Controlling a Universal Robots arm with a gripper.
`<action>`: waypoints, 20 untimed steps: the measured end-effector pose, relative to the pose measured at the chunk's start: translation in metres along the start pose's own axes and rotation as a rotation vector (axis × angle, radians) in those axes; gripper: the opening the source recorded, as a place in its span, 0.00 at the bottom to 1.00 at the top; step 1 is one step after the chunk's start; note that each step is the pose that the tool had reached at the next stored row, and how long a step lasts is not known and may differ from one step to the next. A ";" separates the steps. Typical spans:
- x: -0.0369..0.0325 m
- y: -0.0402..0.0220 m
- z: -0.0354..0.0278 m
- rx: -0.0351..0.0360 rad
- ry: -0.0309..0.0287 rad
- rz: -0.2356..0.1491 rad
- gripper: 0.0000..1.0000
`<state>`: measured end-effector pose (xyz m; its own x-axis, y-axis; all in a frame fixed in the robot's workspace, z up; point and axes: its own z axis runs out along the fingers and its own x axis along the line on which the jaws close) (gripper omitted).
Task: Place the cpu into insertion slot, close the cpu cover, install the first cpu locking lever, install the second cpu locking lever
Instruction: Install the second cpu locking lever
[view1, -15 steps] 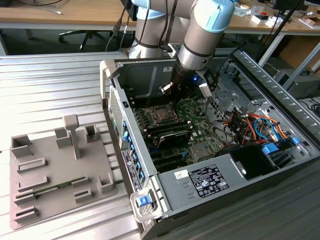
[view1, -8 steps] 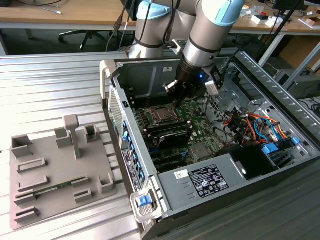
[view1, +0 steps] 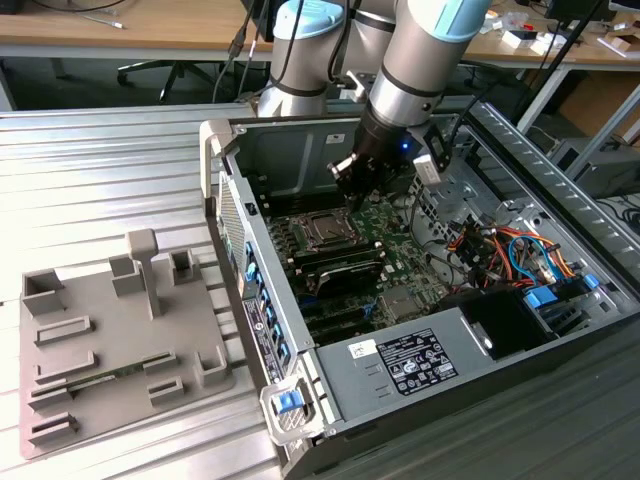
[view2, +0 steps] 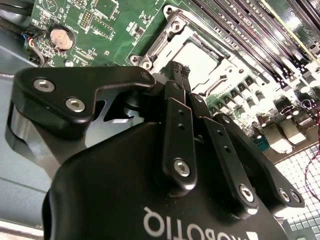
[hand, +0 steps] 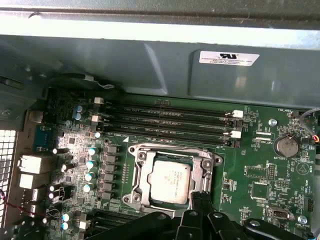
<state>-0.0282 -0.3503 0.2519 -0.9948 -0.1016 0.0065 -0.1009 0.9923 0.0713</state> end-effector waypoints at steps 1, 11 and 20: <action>0.0000 0.0000 -0.0004 0.0000 0.0000 0.000 0.11; 0.0003 -0.0027 -0.0007 0.0001 0.0000 0.000 0.11; 0.0009 -0.0089 -0.0011 0.0001 0.0001 0.000 0.11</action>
<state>-0.0282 -0.3593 0.2524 -0.9948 -0.1017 0.0066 -0.1009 0.9923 0.0712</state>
